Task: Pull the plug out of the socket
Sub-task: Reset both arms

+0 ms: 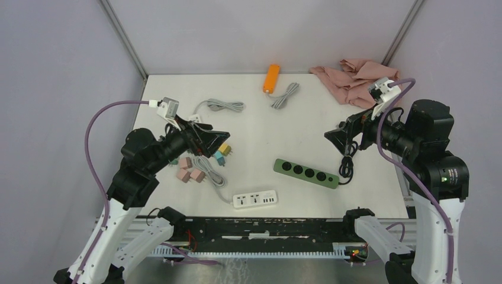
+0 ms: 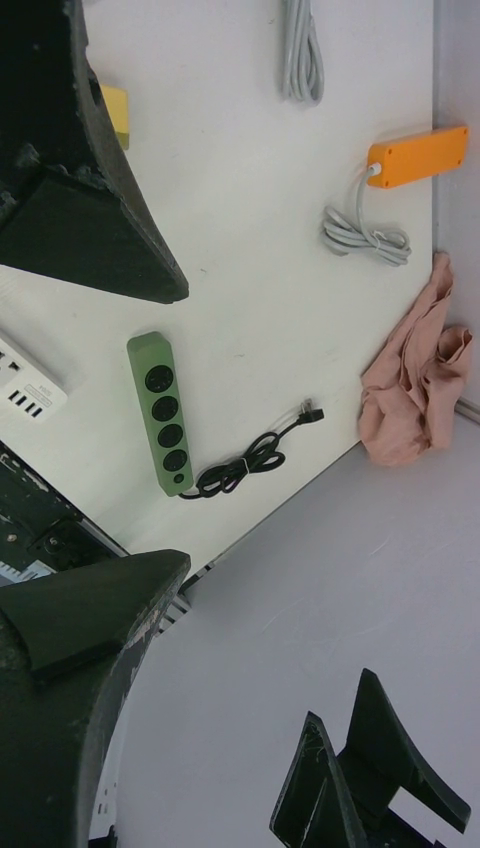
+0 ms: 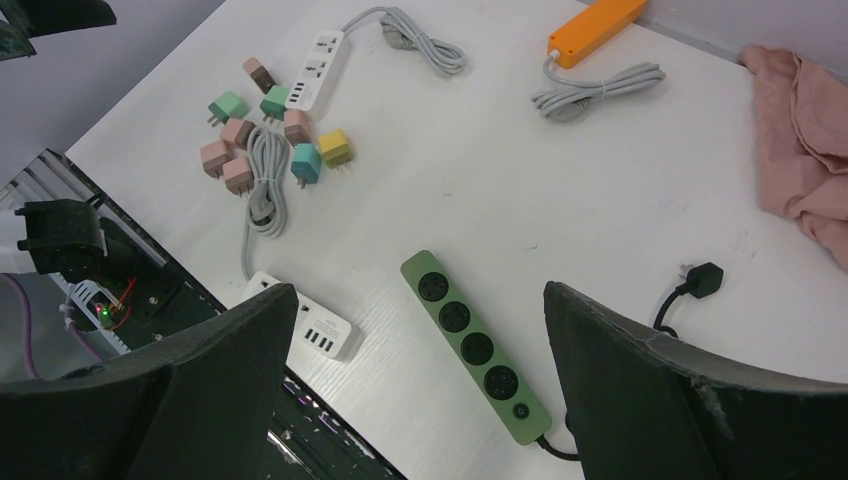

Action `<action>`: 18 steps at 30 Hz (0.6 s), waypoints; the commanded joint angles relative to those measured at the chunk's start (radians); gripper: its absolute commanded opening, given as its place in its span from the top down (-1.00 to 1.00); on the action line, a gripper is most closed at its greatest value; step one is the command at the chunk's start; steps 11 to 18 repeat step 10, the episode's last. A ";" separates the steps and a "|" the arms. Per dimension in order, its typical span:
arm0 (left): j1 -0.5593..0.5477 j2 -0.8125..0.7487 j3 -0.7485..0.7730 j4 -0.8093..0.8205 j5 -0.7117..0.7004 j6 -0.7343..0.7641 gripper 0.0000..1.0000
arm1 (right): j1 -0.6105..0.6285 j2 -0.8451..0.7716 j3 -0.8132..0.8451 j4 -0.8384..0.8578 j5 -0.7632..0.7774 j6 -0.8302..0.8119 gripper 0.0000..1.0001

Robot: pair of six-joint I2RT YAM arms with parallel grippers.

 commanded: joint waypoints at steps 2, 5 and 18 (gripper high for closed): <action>-0.001 -0.002 0.055 0.009 0.001 0.055 -0.99 | -0.003 -0.010 0.011 0.038 0.036 -0.012 -0.99; -0.002 -0.005 0.060 0.003 0.000 0.057 -0.99 | -0.003 -0.013 0.010 0.036 0.042 -0.016 -0.99; -0.002 -0.006 0.064 -0.003 0.001 0.059 -0.99 | -0.003 -0.019 0.009 0.035 0.040 -0.026 -0.99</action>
